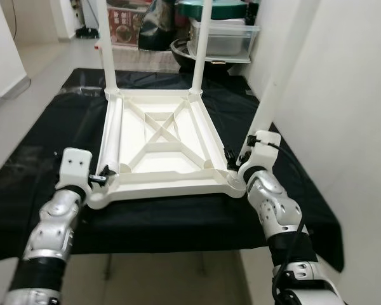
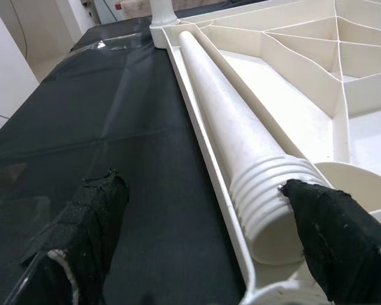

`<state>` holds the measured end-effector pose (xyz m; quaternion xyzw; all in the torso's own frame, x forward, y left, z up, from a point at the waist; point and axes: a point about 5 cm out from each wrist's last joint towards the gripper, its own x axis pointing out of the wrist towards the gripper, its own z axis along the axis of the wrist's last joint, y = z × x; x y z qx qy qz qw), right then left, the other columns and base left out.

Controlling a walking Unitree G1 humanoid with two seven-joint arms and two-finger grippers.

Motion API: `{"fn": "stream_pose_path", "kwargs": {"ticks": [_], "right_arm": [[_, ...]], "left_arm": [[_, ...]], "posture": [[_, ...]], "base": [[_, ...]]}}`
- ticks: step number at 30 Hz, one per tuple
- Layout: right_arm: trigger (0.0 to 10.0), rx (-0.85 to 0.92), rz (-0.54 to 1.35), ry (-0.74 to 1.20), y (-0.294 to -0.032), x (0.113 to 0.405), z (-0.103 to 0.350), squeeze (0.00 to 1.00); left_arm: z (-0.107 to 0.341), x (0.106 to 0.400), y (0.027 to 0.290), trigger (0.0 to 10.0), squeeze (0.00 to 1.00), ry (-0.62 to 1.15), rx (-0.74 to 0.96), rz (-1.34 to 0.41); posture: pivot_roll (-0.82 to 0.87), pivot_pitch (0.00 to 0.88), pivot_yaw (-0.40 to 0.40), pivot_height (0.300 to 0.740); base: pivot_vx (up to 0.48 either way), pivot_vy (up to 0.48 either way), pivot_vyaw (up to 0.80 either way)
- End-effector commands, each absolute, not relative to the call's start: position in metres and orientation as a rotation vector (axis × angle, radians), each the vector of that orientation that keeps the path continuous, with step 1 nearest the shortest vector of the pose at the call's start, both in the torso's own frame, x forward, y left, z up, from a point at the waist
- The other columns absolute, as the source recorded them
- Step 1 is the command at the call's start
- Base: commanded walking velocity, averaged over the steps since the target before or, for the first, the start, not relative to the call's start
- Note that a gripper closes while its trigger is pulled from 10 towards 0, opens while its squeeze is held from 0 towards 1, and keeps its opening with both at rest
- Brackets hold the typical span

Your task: Building children table

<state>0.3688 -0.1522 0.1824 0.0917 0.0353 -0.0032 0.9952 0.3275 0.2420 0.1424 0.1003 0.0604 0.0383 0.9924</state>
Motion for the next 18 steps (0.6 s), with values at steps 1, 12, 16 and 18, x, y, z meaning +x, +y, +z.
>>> {"fn": "stream_pose_path", "kwargs": {"ticks": [1, 12, 16, 18], "right_arm": [[10.0, 0.186, 0.031, 0.046, -0.157, 0.369, 0.192, 0.0], [10.0, -0.042, 0.81, -0.047, -0.169, 0.339, 0.201, 0.0], [10.0, -0.049, 0.92, 0.044, -0.158, 0.336, 0.18, 0.0], [10.0, -0.056, 0.941, 0.069, -0.152, 0.337, 0.172, 0.0]], "left_arm": [[0.139, 0.326, 0.241, 10.0, 0.0, 0.135, 0.207, 0.071], [0.139, 0.329, 0.238, 10.0, 0.0, 0.128, 0.204, 0.063], [0.139, 0.329, 0.237, 10.0, 0.0, 0.126, 0.203, 0.06], [0.14, 0.328, 0.237, 10.0, 0.0, 0.124, 0.203, 0.063]], "posture": [[0.13, 0.0, -0.114, 0.74], [0.13, 0.0, -0.131, 0.74], [0.15, 0.0, -0.141, 0.74], [0.16, 0.0, -0.147, 0.74]], "base": [[0.0, 0.0, 0.0], [0.0, 0.0, 0.0], [0.0, 0.0, 0.0], [0.0, 0.0, 0.0]]}}
